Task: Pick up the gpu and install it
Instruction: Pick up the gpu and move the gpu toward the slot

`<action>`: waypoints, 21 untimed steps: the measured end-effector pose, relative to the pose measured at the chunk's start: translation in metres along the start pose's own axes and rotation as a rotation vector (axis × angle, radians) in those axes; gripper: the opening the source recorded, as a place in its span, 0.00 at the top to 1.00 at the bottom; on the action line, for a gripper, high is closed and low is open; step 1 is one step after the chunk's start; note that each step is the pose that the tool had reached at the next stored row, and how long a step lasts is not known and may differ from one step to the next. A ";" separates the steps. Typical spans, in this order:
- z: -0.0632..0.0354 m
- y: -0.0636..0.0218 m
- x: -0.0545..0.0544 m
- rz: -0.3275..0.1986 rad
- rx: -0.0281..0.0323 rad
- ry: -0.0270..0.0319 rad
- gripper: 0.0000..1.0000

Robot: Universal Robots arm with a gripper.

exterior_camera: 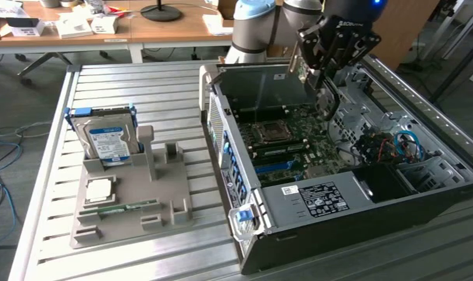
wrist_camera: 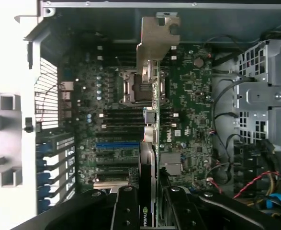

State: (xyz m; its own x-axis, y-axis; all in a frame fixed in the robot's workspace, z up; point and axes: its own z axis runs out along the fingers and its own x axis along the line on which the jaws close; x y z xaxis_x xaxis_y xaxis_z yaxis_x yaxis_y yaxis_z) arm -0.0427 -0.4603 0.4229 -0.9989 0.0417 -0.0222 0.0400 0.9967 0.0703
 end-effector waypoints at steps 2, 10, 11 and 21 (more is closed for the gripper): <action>0.0002 0.0004 -0.007 0.000 -0.0001 0.0000 0.74; 0.0003 0.0007 -0.011 0.000 -0.0001 0.0000 0.74; 0.0004 0.0008 -0.013 0.000 -0.0001 0.0000 0.74; 0.0006 0.0012 -0.024 -0.002 -0.0001 0.0001 0.74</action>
State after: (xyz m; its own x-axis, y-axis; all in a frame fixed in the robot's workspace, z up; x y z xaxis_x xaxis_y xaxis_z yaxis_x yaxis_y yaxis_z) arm -0.0188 -0.4601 0.4228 -0.9989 0.0401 -0.0222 0.0385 0.9968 0.0704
